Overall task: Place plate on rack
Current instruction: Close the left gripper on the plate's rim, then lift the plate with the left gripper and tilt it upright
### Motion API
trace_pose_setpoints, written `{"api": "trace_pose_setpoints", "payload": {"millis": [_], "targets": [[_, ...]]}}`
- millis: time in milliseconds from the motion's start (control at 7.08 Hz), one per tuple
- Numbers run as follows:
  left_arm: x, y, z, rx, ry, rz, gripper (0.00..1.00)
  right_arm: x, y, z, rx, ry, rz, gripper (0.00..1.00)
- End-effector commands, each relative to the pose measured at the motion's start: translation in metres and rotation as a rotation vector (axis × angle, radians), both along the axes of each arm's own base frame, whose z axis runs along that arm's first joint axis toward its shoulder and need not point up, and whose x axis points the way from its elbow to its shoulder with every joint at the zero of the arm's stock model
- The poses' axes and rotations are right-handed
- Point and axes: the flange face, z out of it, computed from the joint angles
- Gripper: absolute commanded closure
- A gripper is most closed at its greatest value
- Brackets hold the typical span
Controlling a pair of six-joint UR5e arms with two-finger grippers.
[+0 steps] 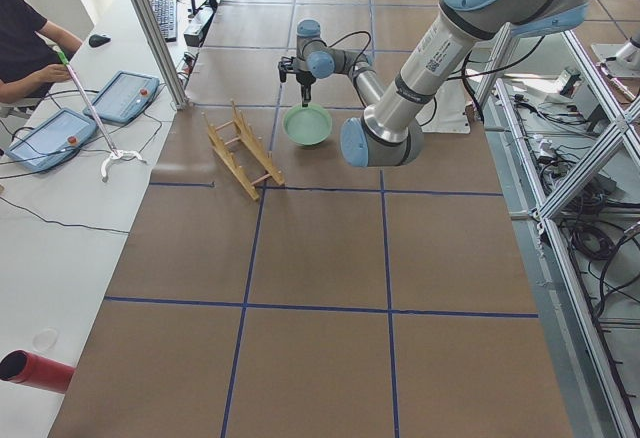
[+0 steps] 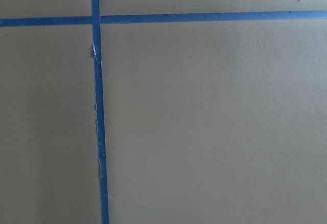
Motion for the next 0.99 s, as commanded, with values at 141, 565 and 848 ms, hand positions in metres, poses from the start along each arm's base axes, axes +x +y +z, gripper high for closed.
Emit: {"api": "trace_pose_setpoints", "payload": {"millis": [141,565,848], "targets": [[-0.141,-0.027,-0.006,-0.108,0.495,-0.330,1.00,0.000,0.000,0.001,-0.001,0.000,0.000,0.00],[-0.253,-0.074,0.010,-0.107,0.719,-0.517,1.00,0.000,0.000,0.001,-0.001,0.000,0.000,0.00],[-0.268,-0.099,0.036,-0.074,0.858,-0.576,1.00,0.000,0.000,0.001,-0.001,0.000,0.000,0.00]]}}
